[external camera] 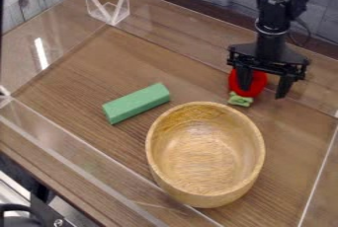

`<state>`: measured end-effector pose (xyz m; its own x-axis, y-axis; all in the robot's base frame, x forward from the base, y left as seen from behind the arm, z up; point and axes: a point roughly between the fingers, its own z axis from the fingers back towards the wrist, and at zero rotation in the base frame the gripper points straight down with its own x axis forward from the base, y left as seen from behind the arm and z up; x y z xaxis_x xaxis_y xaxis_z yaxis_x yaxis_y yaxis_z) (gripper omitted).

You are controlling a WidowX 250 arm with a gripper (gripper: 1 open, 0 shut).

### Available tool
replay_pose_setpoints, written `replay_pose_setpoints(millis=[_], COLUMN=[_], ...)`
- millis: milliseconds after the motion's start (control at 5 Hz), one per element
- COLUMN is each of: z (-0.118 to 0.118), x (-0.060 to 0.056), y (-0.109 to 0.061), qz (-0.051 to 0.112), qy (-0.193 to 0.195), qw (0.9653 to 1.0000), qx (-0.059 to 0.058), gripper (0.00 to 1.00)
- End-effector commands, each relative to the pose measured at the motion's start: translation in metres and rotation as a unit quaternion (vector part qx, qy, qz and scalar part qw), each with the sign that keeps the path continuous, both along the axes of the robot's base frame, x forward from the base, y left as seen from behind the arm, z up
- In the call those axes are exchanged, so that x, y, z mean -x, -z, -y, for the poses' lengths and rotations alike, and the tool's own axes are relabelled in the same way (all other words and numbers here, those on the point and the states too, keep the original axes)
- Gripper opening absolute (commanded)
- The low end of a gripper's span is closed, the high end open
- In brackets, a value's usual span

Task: Move the red fruit to the right

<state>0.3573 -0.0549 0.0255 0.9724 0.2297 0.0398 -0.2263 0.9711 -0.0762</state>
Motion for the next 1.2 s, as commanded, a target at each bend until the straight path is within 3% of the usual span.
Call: replay_pose_setpoints(millis=[0,400,1000], z=[-0.017,-0.022,-0.024], x=[0.003,0.005,0.003], y=[-0.017,-0.031,-0.042], qz=[0.008,0.015,0.022], qy=[-0.016,-0.019,-0.021], qw=[0.9998,0.9996,0.9993], qx=[0.007,0.016,0.021], gripper=[1.0,1.0,1.0])
